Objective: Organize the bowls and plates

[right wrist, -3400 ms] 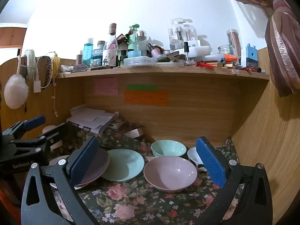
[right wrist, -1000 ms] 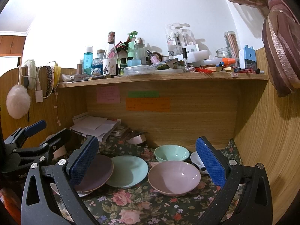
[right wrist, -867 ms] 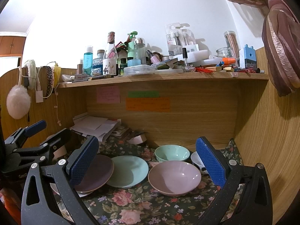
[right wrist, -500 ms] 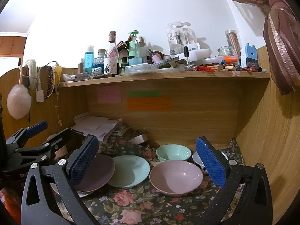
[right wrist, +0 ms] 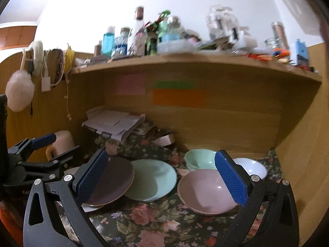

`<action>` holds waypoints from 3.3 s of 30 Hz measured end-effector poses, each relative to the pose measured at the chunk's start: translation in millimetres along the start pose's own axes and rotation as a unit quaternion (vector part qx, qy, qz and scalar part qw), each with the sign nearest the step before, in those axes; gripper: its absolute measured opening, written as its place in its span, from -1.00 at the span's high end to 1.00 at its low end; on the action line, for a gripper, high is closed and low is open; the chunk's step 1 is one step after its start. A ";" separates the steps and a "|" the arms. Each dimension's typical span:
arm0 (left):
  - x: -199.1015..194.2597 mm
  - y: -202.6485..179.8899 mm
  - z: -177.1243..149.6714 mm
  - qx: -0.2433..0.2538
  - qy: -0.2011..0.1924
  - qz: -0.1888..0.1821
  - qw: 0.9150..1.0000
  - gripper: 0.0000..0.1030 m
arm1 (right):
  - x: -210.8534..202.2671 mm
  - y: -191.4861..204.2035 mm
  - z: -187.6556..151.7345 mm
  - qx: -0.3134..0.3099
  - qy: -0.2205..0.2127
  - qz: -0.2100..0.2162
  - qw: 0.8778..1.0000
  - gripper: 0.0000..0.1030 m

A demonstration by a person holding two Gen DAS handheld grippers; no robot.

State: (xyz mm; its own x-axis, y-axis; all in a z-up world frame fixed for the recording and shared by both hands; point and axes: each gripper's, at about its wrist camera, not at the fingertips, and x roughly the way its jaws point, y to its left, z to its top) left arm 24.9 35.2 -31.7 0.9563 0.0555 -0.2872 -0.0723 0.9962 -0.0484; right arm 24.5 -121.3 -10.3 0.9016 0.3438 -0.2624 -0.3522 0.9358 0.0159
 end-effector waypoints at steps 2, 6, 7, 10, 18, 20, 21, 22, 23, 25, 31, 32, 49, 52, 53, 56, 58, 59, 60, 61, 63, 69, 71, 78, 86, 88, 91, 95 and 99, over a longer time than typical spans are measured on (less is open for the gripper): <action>9.6 10.4 -6.5 -0.006 0.019 0.008 1.000 -1.00 | 9.8 1.7 -2.4 -0.002 0.010 0.013 1.000 -1.00; 28.8 31.4 -18.9 -0.006 0.060 0.024 0.998 -1.00 | 34.7 6.7 -7.9 -0.006 0.045 0.035 0.998 -1.00; 32.2 35.4 -21.1 -0.007 0.067 0.026 0.997 -1.00 | 43.3 8.8 -9.8 -0.008 0.057 0.044 0.997 -1.00; 45.9 55.2 -30.7 -0.016 0.102 0.041 0.994 -1.00 | 63.0 15.2 -15.4 -0.014 0.090 0.061 0.994 -1.00; 66.0 92.1 -50.6 -0.031 0.156 0.062 0.985 -1.00 | 110.7 33.2 -31.3 -0.028 0.159 0.092 0.983 -0.76; 70.8 102.0 -54.1 -0.047 0.172 0.059 0.982 -0.95 | 121.0 34.6 -34.4 -0.031 0.175 0.097 0.979 -0.66; 72.4 105.3 -55.7 -0.052 0.178 0.058 0.981 -0.81 | 126.8 34.7 -36.4 -0.031 0.183 0.100 0.977 -0.56; 75.6 109.1 -57.7 -0.056 0.188 0.060 0.979 -0.69 | 132.5 34.9 -38.2 -0.031 0.193 0.103 0.975 -0.51; 76.8 111.0 -59.1 -0.059 0.194 0.061 0.977 -0.66 | 137.0 35.2 -39.6 -0.031 0.199 0.105 0.974 -0.43; 80.3 115.0 -62.9 -0.065 0.206 0.055 0.975 -0.66 | 147.9 34.8 -43.8 -0.031 0.216 0.110 0.970 -0.36; 92.9 125.6 -75.5 -0.091 0.240 0.053 0.965 -0.65 | 171.2 32.3 -52.1 -0.024 0.250 0.120 0.960 -0.04; 94.0 126.6 -76.7 -0.092 0.243 0.053 0.964 -0.62 | 174.1 32.3 -53.2 -0.025 0.254 0.121 0.959 -0.02; 115.4 131.2 -90.7 -0.107 0.306 0.048 0.945 0.11 | 200.2 39.0 -64.4 -0.030 0.285 0.143 0.947 0.65; 115.8 130.3 -92.0 -0.105 0.309 0.048 0.944 0.11 | 202.8 35.6 -65.8 -0.022 0.286 0.150 0.946 0.70; 116.0 130.0 -92.2 -0.105 0.310 0.047 0.944 0.11 | 202.9 34.8 -66.1 -0.018 0.286 0.152 0.946 0.70; 116.9 129.3 -92.1 -0.103 0.311 0.047 0.944 0.11 | 203.1 34.6 -66.8 -0.018 0.285 0.154 0.946 0.70; 117.6 128.4 -92.2 -0.102 0.312 0.043 0.944 0.11 | 203.2 34.9 -67.4 -0.021 0.283 0.154 0.946 0.71; 118.0 128.1 -91.5 -0.101 0.312 0.042 0.944 0.11 | 203.7 35.1 -67.5 -0.022 0.283 0.154 0.946 0.71; 118.3 128.2 -90.8 -0.100 0.312 0.042 0.944 0.11 | 204.1 35.3 -67.7 -0.023 0.283 0.154 0.946 0.71; 119.2 128.2 -89.4 -0.099 0.313 0.042 0.944 0.11 | 204.6 35.9 -67.5 -0.023 0.284 0.154 0.946 0.71; 118.7 129.0 -87.8 -0.101 0.314 0.039 0.943 0.11 | 205.0 36.2 -67.3 -0.023 0.284 0.155 0.946 0.71; 114.1 127.5 -84.9 -0.098 0.320 0.021 0.942 0.11 | 207.3 34.8 -69.5 -0.016 0.287 0.154 0.945 0.70; 113.6 123.5 -84.9 -0.093 0.322 0.014 0.942 0.11 | 207.0 34.6 -70.0 -0.015 0.287 0.152 0.945 0.70; 116.6 122.5 -82.8 -0.110 0.320 0.020 0.941 0.11 | 208.4 30.8 -72.7 -0.017 0.293 0.154 0.944 0.64; 125.6 110.3 -74.4 -0.108 0.303 -0.006 0.947 0.11 | 218.6 16.7 -79.5 0.016 0.318 0.149 0.936 0.52; 129.5 109.4 -74.0 -0.110 0.302 -0.008 0.947 0.11 | 220.2 12.6 -80.1 0.023 0.323 0.154 0.934 0.52; 133.3 108.8 -73.1 -0.113 0.300 -0.016 0.947 0.11 | 224.5 10.1 -81.8 0.029 0.333 0.162 0.929 0.47; 133.1 105.8 -73.0 -0.103 0.294 -0.014 0.950 0.10 | 234.8 7.7 -83.9 0.049 0.347 0.178 0.919 0.40; 132.5 106.7 -73.8 -0.105 0.294 -0.011 0.950 0.09 | 235.6 10.1 -82.4 0.043 0.341 0.177 0.922 0.44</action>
State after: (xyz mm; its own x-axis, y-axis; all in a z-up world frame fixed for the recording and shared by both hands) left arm 123.0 143.9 -145.5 0.6395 -0.0740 -0.7652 -0.1676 0.9580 -0.2327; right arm 212.7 -37.3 -151.4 0.3560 0.5266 -0.7720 -0.5460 0.7876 0.2855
